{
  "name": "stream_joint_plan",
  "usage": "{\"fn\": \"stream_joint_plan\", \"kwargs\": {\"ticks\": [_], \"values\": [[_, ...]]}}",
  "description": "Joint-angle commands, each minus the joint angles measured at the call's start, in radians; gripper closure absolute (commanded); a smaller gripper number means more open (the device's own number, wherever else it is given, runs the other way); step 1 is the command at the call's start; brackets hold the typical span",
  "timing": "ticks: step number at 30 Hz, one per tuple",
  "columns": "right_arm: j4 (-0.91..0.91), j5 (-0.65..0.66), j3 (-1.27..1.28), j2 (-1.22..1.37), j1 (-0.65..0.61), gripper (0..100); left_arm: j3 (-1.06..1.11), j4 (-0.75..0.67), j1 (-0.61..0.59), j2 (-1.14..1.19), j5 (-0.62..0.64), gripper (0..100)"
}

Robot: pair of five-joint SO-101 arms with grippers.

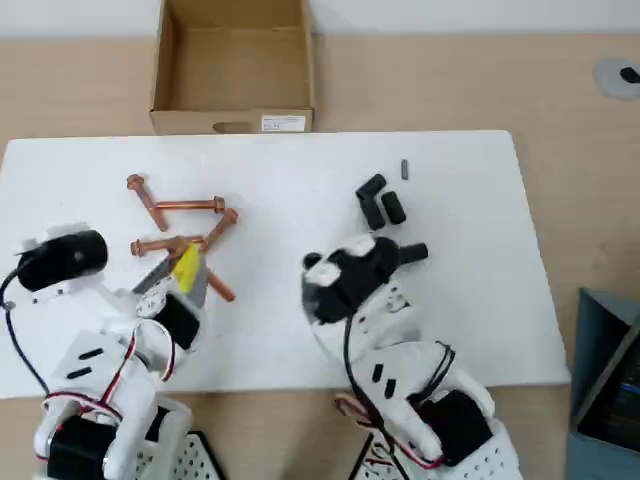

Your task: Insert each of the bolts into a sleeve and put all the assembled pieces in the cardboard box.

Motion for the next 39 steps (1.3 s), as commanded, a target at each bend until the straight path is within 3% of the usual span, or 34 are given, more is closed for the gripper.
{"fn": "stream_joint_plan", "kwargs": {"ticks": [1, 10, 24, 39], "values": [[-0.029, 0.003, -0.001, -0.022, -0.077, 98.9, -0.006, -0.091, 0.064, -0.01, 0.048, 100], [-0.031, 0.089, 0.027, -0.035, -0.133, 98.9, -0.006, -0.293, 0.118, -0.01, 0.026, 100], [-0.057, 0.124, 0.027, -0.036, -0.142, 98.9, 0.044, -0.304, 0.262, -0.01, -0.192, 100], [-0.051, 0.137, 0.028, -0.101, -0.142, 98.9, 0.118, -0.379, 0.272, -0.008, -0.193, 100]]}}
